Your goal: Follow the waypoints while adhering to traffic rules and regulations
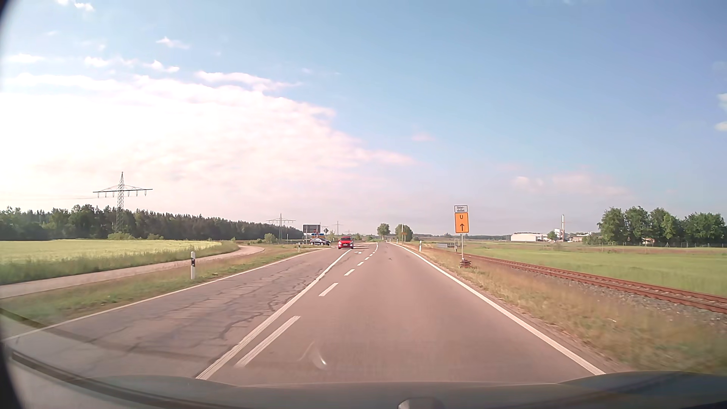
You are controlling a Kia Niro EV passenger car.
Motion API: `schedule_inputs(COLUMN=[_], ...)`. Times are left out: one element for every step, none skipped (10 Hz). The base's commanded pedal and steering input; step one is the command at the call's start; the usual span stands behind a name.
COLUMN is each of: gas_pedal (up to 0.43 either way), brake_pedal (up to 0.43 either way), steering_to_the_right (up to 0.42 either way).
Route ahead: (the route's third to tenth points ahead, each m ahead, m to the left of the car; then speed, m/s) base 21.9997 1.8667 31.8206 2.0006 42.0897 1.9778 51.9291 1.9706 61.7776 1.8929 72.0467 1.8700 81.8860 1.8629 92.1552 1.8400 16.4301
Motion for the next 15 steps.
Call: schedule_inputs(gas_pedal=[0.11,0.11,0.11,0.11,0.11,0.11,0.11,0.11,0.11,0.11,0.11,0.11,0.11,0.098,0.098], brake_pedal=[0.0,0.0,0.0,0.0,0.0,0.0,0.0,0.0,0.0,0.0,0.0,0.0,0.0,0.0,0.0], steering_to_the_right=[0.003,0.003,0.003,0.003,0.003,0.003,0.003,0.002,0.001,0.001,0.001,0.001,0.001,0.001,0.001])
